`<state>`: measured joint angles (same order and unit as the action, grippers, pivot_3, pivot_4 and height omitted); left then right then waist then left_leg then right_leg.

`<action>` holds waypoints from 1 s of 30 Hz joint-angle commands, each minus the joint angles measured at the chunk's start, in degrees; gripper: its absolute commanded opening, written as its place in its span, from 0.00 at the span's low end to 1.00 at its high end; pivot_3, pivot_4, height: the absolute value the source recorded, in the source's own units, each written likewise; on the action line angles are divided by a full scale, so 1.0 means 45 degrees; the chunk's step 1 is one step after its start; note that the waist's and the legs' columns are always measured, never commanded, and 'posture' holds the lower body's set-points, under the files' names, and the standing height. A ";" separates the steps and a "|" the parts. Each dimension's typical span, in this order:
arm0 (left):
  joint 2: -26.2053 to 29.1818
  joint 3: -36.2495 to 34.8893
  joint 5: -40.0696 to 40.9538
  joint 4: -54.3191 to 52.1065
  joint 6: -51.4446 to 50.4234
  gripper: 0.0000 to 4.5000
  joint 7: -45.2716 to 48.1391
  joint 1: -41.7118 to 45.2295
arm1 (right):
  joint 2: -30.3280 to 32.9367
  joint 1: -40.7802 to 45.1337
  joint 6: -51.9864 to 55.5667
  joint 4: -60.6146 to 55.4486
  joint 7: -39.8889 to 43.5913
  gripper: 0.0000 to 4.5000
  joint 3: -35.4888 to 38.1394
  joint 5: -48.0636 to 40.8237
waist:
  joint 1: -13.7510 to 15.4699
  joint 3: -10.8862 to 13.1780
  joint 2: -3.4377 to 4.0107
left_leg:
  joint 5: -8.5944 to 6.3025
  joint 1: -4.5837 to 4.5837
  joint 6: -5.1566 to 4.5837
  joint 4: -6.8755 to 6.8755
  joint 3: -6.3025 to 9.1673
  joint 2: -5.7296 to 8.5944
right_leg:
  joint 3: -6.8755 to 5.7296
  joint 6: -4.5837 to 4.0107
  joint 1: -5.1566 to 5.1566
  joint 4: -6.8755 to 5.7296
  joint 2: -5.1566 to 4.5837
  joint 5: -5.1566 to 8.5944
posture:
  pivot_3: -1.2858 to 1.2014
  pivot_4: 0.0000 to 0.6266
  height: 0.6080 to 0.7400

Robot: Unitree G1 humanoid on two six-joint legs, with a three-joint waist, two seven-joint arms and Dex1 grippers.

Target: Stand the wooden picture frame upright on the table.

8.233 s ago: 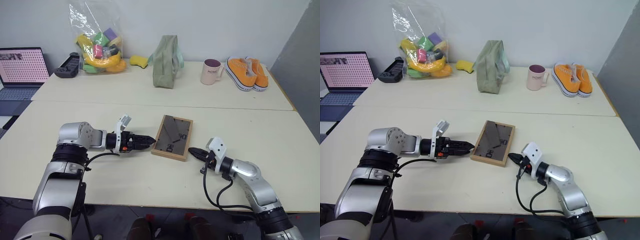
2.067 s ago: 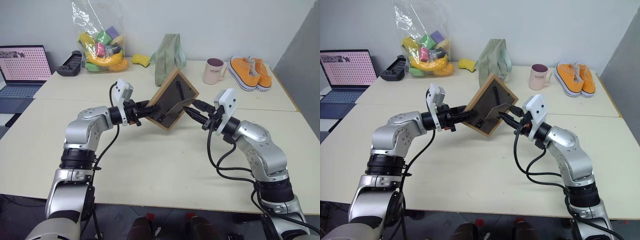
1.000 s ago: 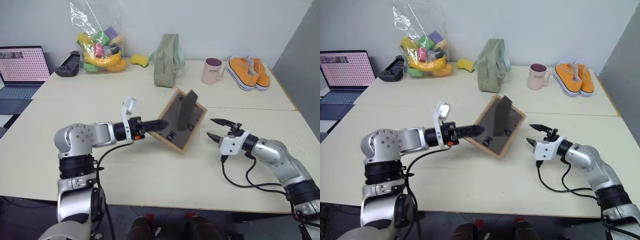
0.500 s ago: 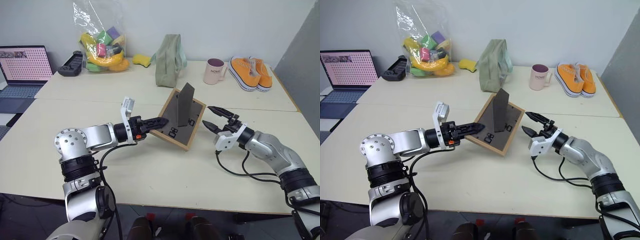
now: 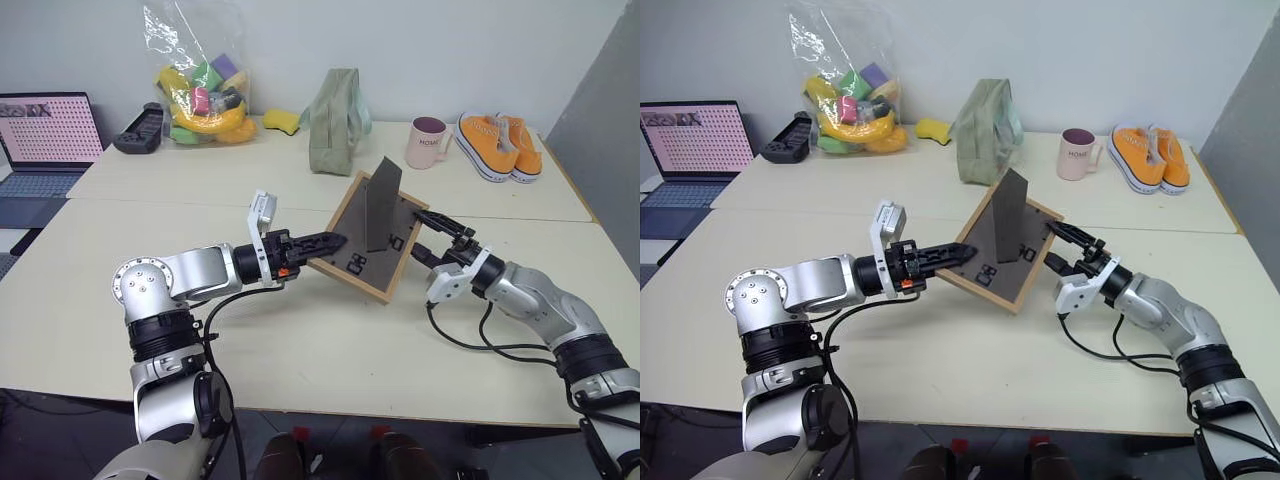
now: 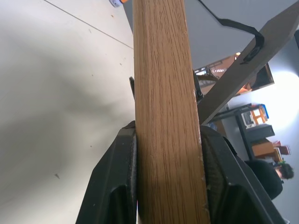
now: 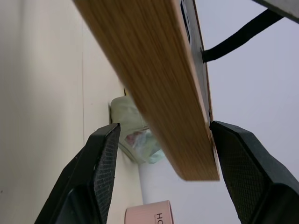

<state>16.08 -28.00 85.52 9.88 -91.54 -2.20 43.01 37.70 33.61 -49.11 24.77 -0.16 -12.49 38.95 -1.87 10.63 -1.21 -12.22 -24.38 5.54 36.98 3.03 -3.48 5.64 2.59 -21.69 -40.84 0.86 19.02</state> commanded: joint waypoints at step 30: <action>0.2771 0.4207 0.6107 -0.0604 0.4305 0.29 -0.2176 -0.1104 | 0.0179 0.0718 -0.0278 0.0150 -0.0789 0.35 0.0178 0.0240 | 0.0008 0.0000 0.0000 | 0.0001 0.0005 -0.0001 0.0003 0.0003 0.0005 | 0.0001 -0.0001 0.0003 -0.0003 -0.0001 0.0000 | 0.52 0.24 1.00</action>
<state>27.60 -8.91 112.02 9.71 -72.80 -13.33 37.71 37.95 35.45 -50.15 25.75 -2.62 -12.57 41.55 -1.83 10.63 -1.21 -12.22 -24.36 5.54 37.00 3.05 -3.46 5.65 2.59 -21.68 -40.85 0.86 19.02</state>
